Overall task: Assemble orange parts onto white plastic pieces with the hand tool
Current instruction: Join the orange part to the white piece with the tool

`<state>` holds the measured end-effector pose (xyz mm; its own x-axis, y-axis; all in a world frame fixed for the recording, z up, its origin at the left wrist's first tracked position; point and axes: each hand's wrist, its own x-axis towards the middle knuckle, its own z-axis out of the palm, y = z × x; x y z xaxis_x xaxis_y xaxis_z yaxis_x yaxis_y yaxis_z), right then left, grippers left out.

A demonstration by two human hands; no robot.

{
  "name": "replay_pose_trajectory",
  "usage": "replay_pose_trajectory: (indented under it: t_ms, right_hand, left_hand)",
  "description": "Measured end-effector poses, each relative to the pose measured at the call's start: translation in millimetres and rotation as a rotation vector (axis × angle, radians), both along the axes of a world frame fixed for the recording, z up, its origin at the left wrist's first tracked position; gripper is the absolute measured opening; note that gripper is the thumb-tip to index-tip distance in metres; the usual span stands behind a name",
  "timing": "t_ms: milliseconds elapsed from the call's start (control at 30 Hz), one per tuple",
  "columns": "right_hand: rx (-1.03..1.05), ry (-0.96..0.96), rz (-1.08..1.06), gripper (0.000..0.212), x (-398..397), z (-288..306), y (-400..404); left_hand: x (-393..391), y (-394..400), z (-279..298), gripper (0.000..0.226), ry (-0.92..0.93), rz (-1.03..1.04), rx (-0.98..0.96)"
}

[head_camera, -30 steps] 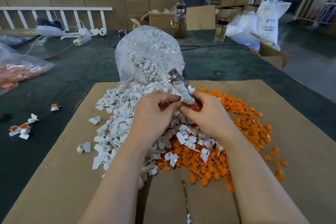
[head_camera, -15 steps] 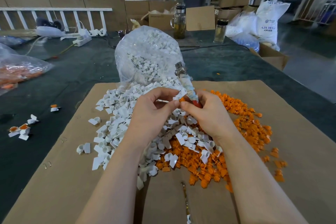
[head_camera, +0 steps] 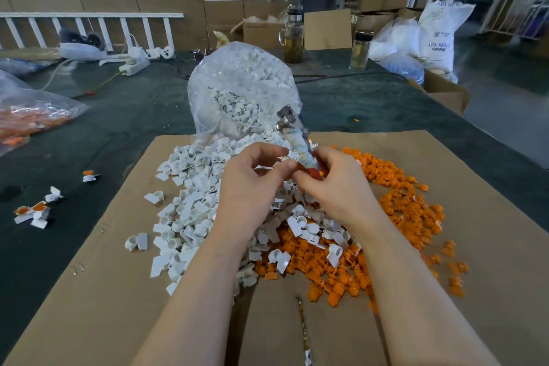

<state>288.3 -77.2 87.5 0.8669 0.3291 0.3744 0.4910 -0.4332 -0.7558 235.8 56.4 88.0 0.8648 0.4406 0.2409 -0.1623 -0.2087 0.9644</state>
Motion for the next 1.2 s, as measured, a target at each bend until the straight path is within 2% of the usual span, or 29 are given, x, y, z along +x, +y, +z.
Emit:
replay_pose_trajectory:
  t_ms: [167,267,433,733,1000,1200]
  right_hand:
    - [-0.094,-0.078,-0.032,0.013,1.7,-1.4,1.7]
    - [-0.082,-0.069,-0.014,0.010,2.6,-1.9,1.4]
    - [0.103,0.087,0.032,0.011,2.3,-0.5,-1.1]
    - [0.245,0.134,0.022,0.019,2.9,-0.7,-0.4]
    - [0.337,0.033,-0.025,0.022,0.4,-0.4,4.0]
    - [0.256,-0.071,-0.067,0.021,-1.2,1.0,5.7]
  left_hand:
    - [-0.3,-1.1,1.2,0.017,0.041,0.030,-0.013]
    - [-1.1,-1.0,2.4,0.020,0.066,0.033,-0.052]
    - [-4.2,1.9,5.0,0.019,0.060,-0.015,-0.168]
    - [-5.7,-0.8,6.7,0.030,0.045,-0.013,-0.164]
    - [-4.8,-0.1,6.5,0.015,0.015,0.070,-0.224]
    - [-3.3,-2.9,6.2,0.012,0.028,0.050,-0.282]
